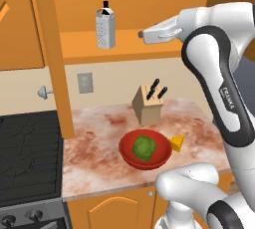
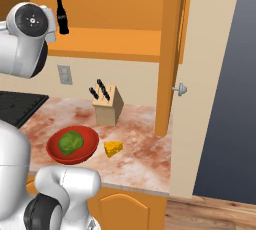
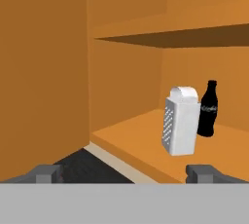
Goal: Pick the cheese from the fridge and the cheese grater from the cabinet and place them next to the salad bowl.
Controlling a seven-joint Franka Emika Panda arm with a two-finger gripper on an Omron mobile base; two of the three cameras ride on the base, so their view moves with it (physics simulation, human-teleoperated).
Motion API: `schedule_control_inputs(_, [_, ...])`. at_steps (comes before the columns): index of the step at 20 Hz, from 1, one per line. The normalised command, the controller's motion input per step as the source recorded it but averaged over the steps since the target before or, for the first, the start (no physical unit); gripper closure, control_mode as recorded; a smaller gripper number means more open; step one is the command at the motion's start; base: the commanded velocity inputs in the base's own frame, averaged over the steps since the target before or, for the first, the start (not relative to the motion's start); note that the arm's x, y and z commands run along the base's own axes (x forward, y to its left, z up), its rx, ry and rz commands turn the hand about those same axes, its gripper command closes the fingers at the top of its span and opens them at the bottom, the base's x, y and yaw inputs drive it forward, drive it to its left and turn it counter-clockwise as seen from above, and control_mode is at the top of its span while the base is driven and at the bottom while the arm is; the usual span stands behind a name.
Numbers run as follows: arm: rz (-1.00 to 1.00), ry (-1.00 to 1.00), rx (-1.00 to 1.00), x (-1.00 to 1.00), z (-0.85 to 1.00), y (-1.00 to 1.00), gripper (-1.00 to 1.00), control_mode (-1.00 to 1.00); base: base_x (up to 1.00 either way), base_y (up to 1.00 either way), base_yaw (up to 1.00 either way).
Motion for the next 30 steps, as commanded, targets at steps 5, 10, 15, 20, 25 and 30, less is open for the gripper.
schedule_control_inputs(5, [0.00,-0.01,0.00,0.11,-0.01,0.00,-1.00,-1.00,0.00,0.00,0.00])
schedule_control_inputs(10, [0.00,-0.12,0.00,0.02,-0.07,0.00,-1.00,-1.00,0.00,0.00,0.00])
schedule_control_inputs(15, [0.00,-0.11,0.00,0.05,-0.08,0.00,-1.00,-1.00,0.00,0.00,0.00])
schedule_control_inputs(20, [0.00,0.01,0.00,0.18,-0.02,0.01,-1.00,-1.00,0.00,0.00,0.00])
schedule_control_inputs(25, [0.00,0.07,0.00,0.22,0.00,0.08,-1.00,-1.00,0.00,0.00,0.00])
schedule_control_inputs(30, [0.00,0.02,0.00,0.20,-0.03,0.07,-1.00,-1.00,0.00,0.00,0.00])
